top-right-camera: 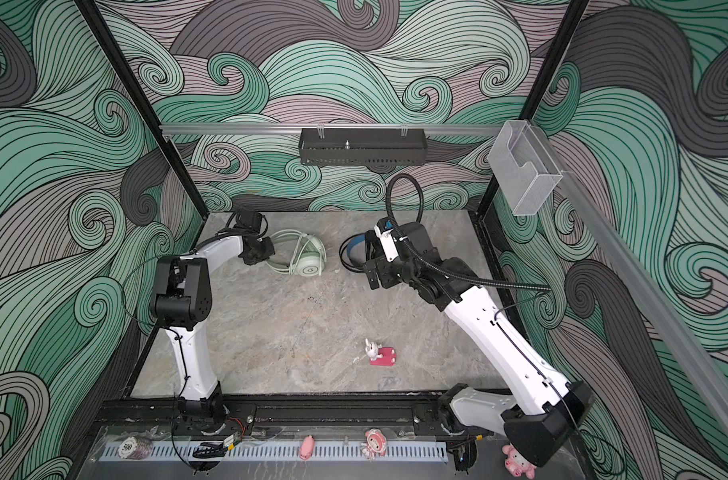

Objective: Wrap the headphones

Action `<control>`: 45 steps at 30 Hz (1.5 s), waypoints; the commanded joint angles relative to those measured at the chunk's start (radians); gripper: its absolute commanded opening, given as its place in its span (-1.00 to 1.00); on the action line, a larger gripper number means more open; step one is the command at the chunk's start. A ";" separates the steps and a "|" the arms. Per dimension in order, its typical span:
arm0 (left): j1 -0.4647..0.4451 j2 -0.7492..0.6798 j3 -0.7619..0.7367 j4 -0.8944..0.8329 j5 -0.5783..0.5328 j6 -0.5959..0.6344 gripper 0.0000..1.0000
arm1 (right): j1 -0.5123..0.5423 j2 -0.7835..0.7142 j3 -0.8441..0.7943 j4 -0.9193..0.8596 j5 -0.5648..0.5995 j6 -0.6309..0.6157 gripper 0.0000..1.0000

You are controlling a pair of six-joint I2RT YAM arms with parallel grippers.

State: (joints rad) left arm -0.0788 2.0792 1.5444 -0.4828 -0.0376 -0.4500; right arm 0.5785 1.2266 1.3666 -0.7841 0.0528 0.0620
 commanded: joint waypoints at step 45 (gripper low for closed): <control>-0.096 -1.158 -1.123 0.609 -0.418 0.313 0.97 | -0.458 0.097 -0.895 1.206 0.193 0.033 0.99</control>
State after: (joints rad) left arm -0.1791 0.9035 0.4206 -0.1242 -0.3824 -0.2375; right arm 0.1356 1.2930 0.5175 0.2642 0.2955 0.1261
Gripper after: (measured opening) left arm 0.987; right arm 0.993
